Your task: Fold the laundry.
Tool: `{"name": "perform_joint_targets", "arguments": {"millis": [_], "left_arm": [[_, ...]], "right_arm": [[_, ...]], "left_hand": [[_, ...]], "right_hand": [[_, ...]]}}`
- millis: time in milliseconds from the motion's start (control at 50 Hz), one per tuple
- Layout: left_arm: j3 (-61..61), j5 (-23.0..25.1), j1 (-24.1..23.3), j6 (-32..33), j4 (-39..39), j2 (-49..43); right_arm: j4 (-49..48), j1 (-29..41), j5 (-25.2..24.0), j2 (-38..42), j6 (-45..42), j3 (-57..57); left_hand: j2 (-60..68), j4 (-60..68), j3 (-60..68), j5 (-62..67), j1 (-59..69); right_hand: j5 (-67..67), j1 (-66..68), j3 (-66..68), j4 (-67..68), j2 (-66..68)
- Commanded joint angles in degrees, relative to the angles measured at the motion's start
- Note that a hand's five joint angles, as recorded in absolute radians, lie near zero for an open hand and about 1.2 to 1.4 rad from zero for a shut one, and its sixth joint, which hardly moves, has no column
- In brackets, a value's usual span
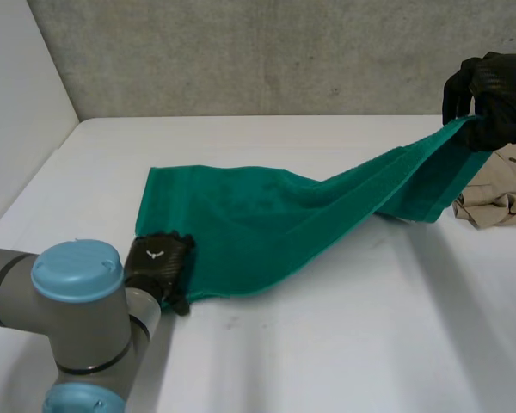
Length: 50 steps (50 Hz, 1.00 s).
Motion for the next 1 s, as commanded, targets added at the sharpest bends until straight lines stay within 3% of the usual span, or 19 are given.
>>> {"name": "perform_joint_targets", "arguments": {"millis": [20, 80, 160, 260, 400, 500, 580, 680, 760, 920, 1000], "left_arm": [[1.48, -1.12, 5.42, 4.50, 3.81, -1.84], [2.09, -1.12, 7.54, 6.43, 3.81, -2.19], [1.83, -1.21, 9.12, 9.15, 3.63, -1.05], [1.04, -0.94, 8.95, 10.65, 2.76, 5.44], [1.13, 0.20, 9.03, 14.77, -2.95, 25.73], [2.79, 4.31, 9.56, 21.70, -9.53, 36.99], [4.02, 7.83, 9.56, 26.63, -15.15, 39.64], [4.64, 10.13, 10.17, 31.30, -21.23, 38.68], [4.12, 10.48, 11.93, 33.94, -22.74, 33.69], [13.93, 10.31, 12.46, 37.72, -17.82, 10.60], [24.13, 10.31, 12.64, 40.09, -13.87, 0.82]], "right_arm": [[-0.08, -0.07, -0.02, 0.13, -0.05, -0.69], [-0.08, -0.15, -0.02, 0.22, -0.05, -0.87], [-0.25, -0.15, 0.16, 0.22, -0.05, -0.87], [0.54, -0.94, -0.11, 0.22, -1.81, -1.92], [7.03, -2.08, -1.25, 0.04, -7.16, -7.80], [16.96, -4.54, -2.74, -0.75, -19.72, -13.25], [25.39, -4.72, -2.74, -0.14, -30.09, -15.81], [33.58, -4.37, -1.78, 1.44, -40.82, -15.20], [35.34, -3.32, -0.03, 8.55, -46.28, -14.49], [30.01, 6.51, 16.13, 25.58, -48.31, -20.97], [22.35, 8.46, 18.79, 31.67, -47.34, -26.96]], "left_hand": [[12.55, 12.53, 12.61, 12.28, 12.77], [23.11, 23.09, 23.17, 22.84, 23.33], [61.08, 61.05, 61.14, 60.80, 61.29], [61.16, 61.13, 61.22, 60.88, 61.37], [61.16, 61.13, 61.22, 60.88, 61.37], [61.16, 61.13, 61.22, 60.88, 61.37], [61.16, 61.13, 61.22, 60.88, 61.37], [61.16, 61.13, 61.22, 60.88, 61.37], [61.16, 61.13, 61.22, 60.88, 61.37], [61.16, 61.13, 61.22, 60.88, 61.37], [61.16, 61.13, 61.22, 60.88, 61.37]], "right_hand": [[13.19, 23.22, 12.29, 11.93, 12.52], [13.19, 23.22, 12.29, 11.93, 12.52], [13.19, 23.22, 12.29, 11.93, 12.52], [13.19, 23.22, 12.29, 11.93, 12.52], [13.19, 23.22, 12.29, 11.93, 12.52], [13.19, 23.22, 12.29, 11.93, 12.52], [13.19, 23.22, 12.29, 11.93, 12.52], [13.19, 23.22, 12.29, 11.93, 12.52], [13.19, 23.22, 12.29, 11.93, 12.52], [13.19, 23.22, 12.29, 11.93, 12.52], [13.19, 23.22, 12.29, 11.93, 12.52]]}}
